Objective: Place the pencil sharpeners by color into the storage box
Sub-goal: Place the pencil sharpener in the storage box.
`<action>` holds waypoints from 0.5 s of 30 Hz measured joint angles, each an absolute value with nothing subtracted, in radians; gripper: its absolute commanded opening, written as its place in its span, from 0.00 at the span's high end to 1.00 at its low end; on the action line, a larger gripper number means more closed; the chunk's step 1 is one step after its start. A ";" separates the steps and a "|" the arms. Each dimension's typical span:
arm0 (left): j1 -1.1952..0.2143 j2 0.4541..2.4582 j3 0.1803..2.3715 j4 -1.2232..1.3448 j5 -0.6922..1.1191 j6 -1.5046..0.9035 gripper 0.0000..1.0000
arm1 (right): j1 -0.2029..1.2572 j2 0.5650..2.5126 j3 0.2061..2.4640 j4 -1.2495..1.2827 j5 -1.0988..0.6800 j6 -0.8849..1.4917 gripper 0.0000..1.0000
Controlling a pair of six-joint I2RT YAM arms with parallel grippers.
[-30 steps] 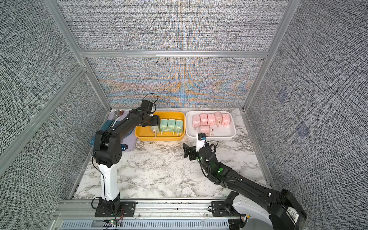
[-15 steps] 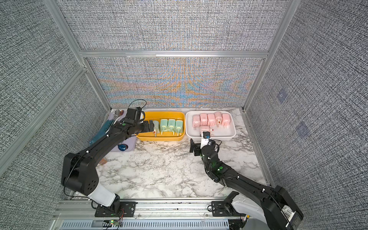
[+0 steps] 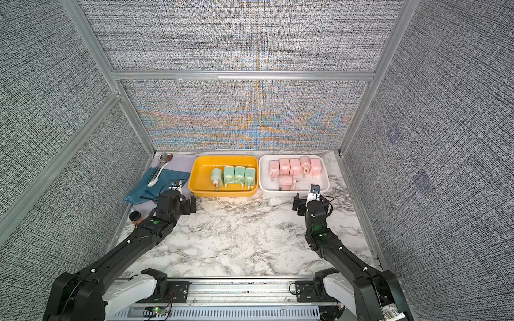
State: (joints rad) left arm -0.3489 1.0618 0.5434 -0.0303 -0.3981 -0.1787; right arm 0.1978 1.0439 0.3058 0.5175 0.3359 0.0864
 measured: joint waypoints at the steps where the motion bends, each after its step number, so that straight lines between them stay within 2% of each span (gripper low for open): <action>1: -0.346 1.059 0.540 -0.020 -0.413 -0.166 0.00 | 0.179 1.044 0.297 0.525 0.321 0.076 0.01; 8: -0.273 1.168 0.546 0.078 -0.422 -0.078 0.00 | 0.057 1.125 0.257 0.595 0.195 0.065 0.01; 15: -0.205 1.348 0.525 0.236 -0.350 -0.026 0.00 | 0.037 1.250 0.310 0.633 0.096 0.024 0.01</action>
State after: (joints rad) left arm -0.2050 1.3483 0.5255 0.2359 -0.3500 -0.0257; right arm 0.0368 1.2495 0.3103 0.6327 0.0959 0.0238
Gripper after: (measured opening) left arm 0.995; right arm 0.990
